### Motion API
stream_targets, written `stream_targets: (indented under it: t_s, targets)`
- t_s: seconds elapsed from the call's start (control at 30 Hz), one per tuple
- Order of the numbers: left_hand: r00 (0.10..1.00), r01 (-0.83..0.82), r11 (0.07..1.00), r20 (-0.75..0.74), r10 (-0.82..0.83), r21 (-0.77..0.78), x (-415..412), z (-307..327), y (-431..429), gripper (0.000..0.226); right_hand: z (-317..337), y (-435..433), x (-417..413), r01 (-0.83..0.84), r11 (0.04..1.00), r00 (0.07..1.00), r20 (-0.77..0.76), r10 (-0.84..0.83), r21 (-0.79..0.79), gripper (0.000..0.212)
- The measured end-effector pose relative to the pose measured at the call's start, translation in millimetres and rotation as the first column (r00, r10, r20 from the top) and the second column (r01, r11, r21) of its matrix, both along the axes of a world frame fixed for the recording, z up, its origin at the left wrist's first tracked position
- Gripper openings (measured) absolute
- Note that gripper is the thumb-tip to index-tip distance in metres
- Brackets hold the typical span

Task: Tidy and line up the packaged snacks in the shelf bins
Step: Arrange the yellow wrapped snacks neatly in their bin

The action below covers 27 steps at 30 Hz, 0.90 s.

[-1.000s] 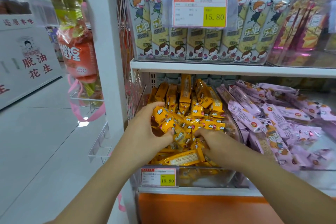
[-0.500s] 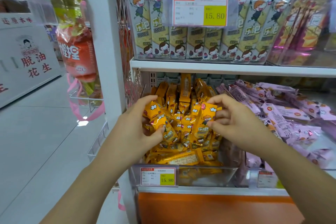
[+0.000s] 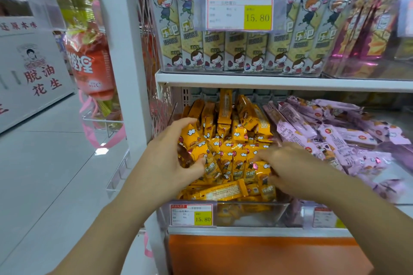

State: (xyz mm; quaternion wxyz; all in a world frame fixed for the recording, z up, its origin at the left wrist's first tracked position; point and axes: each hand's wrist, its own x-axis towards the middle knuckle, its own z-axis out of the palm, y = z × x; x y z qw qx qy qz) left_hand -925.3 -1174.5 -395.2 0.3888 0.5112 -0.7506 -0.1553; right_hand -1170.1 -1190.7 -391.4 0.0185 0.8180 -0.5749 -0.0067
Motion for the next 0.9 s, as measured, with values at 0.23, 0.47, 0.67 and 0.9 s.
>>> stream_targets:
  t_s: [0.23, 0.47, 0.67, 0.9]
  targets:
    - [1.000, 0.004, 1.000, -0.024, -0.003, 0.021, 0, -3, -1, 0.065, 0, -2, 15, -0.104, 0.993, 0.983, -0.147, 0.111, 0.053, 0.048]
    - [0.999, 0.014, 1.000, -0.049, -0.013, 0.025, 4, -6, -4, 0.063, -1, -9, 11, -0.175, 0.966, 0.955, 0.272, 0.118, 0.193, 0.036]
    - [0.996, 0.018, 1.000, -0.087, -0.017, 0.012, -2, -7, -6, 0.063, -1, -3, 11, -0.165, 0.976, 0.856, 0.511, 0.071, 0.140, 0.036]
    - [0.987, 0.149, 0.986, -0.079, -0.143, 0.079, -35, -7, -14, 0.061, 31, 17, -21, -0.048, 0.999, 0.862, 0.505, 0.037, 0.008, 0.037]
